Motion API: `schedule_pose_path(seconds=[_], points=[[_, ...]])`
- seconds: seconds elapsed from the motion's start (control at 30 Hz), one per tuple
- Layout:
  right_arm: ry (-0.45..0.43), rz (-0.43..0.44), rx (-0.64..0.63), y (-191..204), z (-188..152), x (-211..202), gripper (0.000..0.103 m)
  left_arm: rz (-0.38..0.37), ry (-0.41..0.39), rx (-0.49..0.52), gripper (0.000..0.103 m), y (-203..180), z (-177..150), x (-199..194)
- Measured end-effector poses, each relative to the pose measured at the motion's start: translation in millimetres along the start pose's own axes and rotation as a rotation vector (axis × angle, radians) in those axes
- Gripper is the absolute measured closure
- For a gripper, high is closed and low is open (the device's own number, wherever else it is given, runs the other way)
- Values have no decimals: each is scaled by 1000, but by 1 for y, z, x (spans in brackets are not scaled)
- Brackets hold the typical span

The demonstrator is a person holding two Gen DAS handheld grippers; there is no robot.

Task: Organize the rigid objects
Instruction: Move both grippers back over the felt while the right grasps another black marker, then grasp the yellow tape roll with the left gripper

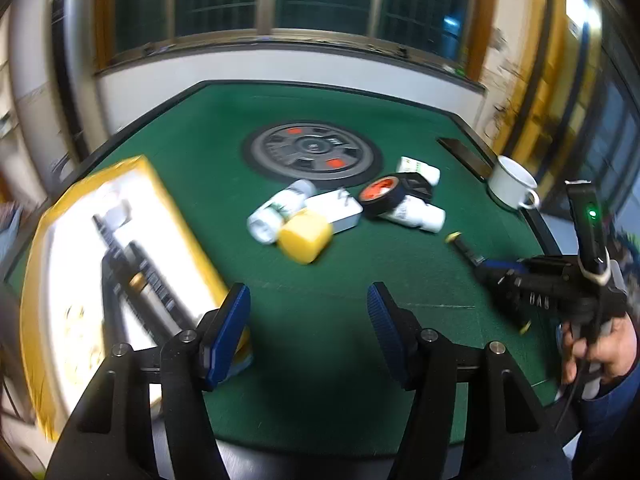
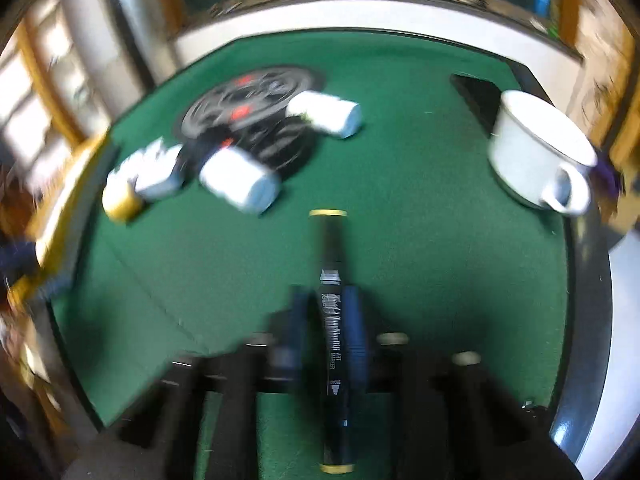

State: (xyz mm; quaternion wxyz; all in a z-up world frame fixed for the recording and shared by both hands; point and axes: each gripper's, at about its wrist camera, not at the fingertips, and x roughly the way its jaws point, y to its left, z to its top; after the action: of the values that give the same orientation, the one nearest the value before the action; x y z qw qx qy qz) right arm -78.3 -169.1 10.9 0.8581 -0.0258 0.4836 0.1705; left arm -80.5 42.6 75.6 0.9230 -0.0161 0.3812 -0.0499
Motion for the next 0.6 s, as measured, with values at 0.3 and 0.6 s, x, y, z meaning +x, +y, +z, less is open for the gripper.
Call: schedule_pose_path(seconds=[0.3,0.6], points=[[-82,269,8,20,1,-12,90,16,76,145,43,-16,42,49],[-101,331,78,7,2,-20,90,82,163,228,66,-16,50,94]])
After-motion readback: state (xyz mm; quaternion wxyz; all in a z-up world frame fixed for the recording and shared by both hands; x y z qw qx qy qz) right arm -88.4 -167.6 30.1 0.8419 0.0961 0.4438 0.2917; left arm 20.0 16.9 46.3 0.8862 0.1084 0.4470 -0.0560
